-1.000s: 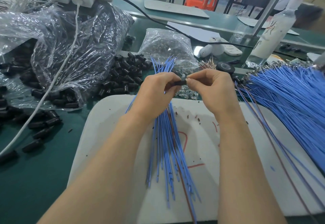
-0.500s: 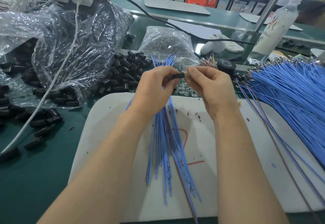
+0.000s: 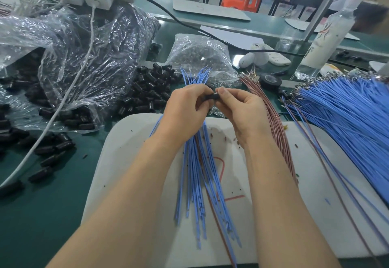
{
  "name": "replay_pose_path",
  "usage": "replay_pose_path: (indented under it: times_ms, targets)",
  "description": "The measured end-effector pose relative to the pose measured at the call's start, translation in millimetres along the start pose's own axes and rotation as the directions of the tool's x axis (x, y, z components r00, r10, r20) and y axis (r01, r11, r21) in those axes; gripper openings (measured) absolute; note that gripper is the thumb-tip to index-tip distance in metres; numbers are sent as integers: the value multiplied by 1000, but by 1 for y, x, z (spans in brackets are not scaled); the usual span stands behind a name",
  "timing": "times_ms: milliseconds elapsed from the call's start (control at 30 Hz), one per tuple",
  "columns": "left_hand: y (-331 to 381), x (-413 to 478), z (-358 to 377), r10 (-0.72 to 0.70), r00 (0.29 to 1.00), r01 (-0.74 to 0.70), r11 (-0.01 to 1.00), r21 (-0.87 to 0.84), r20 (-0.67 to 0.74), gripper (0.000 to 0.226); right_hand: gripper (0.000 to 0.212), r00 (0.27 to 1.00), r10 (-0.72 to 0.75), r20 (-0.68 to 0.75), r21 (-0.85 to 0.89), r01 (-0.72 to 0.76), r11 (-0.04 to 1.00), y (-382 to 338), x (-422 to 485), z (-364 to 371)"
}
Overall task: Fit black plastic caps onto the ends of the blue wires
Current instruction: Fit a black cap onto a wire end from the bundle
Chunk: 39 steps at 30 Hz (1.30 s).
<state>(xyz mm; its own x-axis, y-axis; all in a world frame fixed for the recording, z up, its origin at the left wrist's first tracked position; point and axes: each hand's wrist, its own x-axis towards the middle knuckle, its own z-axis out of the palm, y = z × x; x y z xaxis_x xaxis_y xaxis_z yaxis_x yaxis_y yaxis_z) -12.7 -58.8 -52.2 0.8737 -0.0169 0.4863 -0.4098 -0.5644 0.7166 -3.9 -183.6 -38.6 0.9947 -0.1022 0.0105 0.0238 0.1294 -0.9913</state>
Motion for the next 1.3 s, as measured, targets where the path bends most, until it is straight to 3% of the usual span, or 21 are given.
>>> replay_pose_path:
  times_ms: [133, 300, 567, 767, 967, 1033, 1100, 1200, 1300]
  targets:
    - [1, 0, 1, -32, 999, 31, 999, -32, -28, 11, 15, 998, 57, -3, 116, -57, 992, -1, 0, 1]
    - [2, 0, 1, -39, 999, 39, 999, -12, -20, 11, 15, 999, 25, -23, 28, -24, 999, 2, -1, 2]
    - [2, -1, 1, -45, 999, 45, 999, 28, -20, 9, 20, 999, 52, 5, 49, -53, 997, 6, -1, 4]
    - [1, 0, 1, -67, 998, 68, 997, 32, -13, 11, 23, 1000, -1, -21, -58, 0, 998, 7, -1, 6]
    - [2, -1, 3, -64, 998, 64, 998, 22, -8, 8, 23, 999, 47, -13, -20, -47, 999, 3, -4, 7]
    - [8, 0, 1, -99, 995, 95, 989, -113, -28, 9, 25, 997, 70, 11, 13, -70, 997, -3, -6, 12]
    - [19, 5, -7, -167, 982, 134, 943, -305, -84, 15, 36, 982, 124, 140, 92, -138, 986, -10, -9, 15]
    - [43, 23, -25, -288, 949, 169, 811, -560, -131, 9, 47, 901, 190, 390, 72, -236, 969, -30, -19, 13]
    - [74, 51, -33, -356, 929, 169, 642, -748, -97, 1, 35, 880, 160, 447, -8, -175, 985, -55, -30, -12]
